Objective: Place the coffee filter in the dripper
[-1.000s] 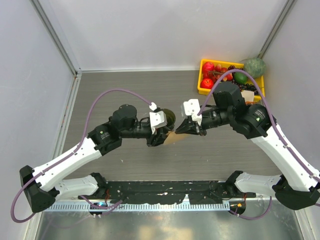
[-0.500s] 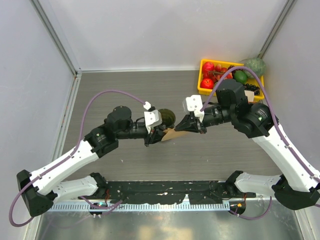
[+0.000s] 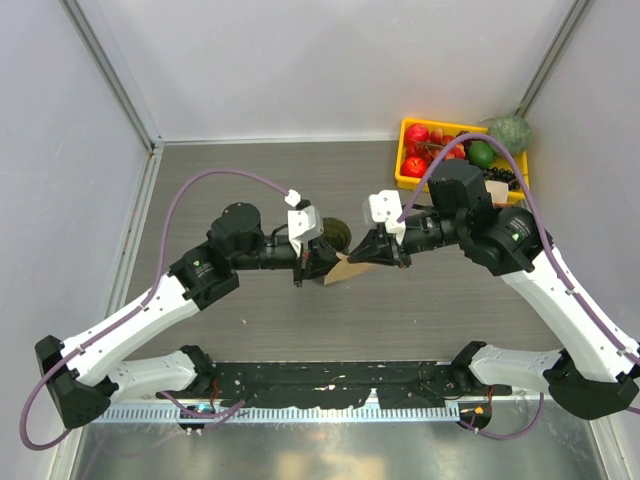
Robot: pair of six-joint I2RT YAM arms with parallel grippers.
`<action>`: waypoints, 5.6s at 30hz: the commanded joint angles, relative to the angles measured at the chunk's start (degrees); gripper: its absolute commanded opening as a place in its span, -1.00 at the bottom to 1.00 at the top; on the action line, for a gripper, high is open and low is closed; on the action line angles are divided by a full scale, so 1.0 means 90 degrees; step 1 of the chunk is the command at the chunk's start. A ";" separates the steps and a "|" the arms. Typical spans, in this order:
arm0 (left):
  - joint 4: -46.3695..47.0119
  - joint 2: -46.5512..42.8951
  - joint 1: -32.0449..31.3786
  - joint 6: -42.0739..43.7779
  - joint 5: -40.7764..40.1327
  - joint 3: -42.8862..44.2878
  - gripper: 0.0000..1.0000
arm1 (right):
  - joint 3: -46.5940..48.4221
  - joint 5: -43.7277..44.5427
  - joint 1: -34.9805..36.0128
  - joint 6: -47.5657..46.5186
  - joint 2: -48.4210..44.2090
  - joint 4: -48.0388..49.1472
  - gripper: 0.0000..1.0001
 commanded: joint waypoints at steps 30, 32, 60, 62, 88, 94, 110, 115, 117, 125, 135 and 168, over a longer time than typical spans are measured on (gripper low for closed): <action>0.0805 -0.0335 0.0470 -0.0716 0.0444 0.0151 -0.42 | -0.0823 -0.0092 -0.0328 -0.0173 -0.0187 -0.0154 -0.90; 0.0805 -0.0286 0.0441 -0.0648 0.0454 0.0239 -0.43 | -0.0833 -0.0073 -0.0319 -0.0193 -0.0110 -0.0212 -0.90; 0.0053 -0.0061 0.0216 0.0017 0.0356 0.0249 -0.33 | -0.0491 -0.0385 -0.0319 -0.0515 -0.0090 -0.0457 -0.90; 0.0063 -0.0022 0.0177 -0.0012 0.0395 0.0268 -0.31 | -0.0501 -0.0424 -0.0319 -0.0467 -0.0080 -0.0418 -0.89; 0.0522 -0.0013 0.0460 -0.2471 -0.0249 0.0170 -1.00 | -0.1516 0.2407 -0.0154 -0.1100 -0.1232 0.1270 0.91; 0.0463 0.0124 0.0460 -0.2756 -0.0229 0.0337 -1.00 | -0.2131 0.3500 0.0608 -0.1821 -0.1534 0.1993 0.93; 0.0454 0.0027 0.0441 -0.2845 -0.0357 0.0093 -1.00 | -0.2640 0.4117 0.1117 -0.2253 -0.1642 0.2747 0.05; 0.0483 0.0027 0.0460 -0.2806 -0.0376 0.0083 -1.00 | -0.2659 0.4058 0.1117 -0.2283 -0.1700 0.2659 -0.11; 0.0483 0.0017 0.0460 -0.2767 -0.0366 0.0102 -1.00 | -0.2669 0.4000 0.1107 -0.2312 -0.1720 0.2639 -0.15; 0.0659 0.0017 0.0441 -0.2483 0.0063 0.0083 -1.00 | -0.2660 0.3815 0.1107 -0.2039 -0.1701 0.2483 0.81; 0.0630 -0.0041 0.0411 -0.2425 -0.0131 0.0024 -1.00 | -0.2630 0.3658 0.1107 -0.1999 -0.1623 0.2600 0.23; 0.0541 -0.0246 0.0626 -0.1928 -0.0807 -0.0259 -0.32 | -0.2845 0.3716 0.1107 -0.1931 -0.2023 0.2542 -0.90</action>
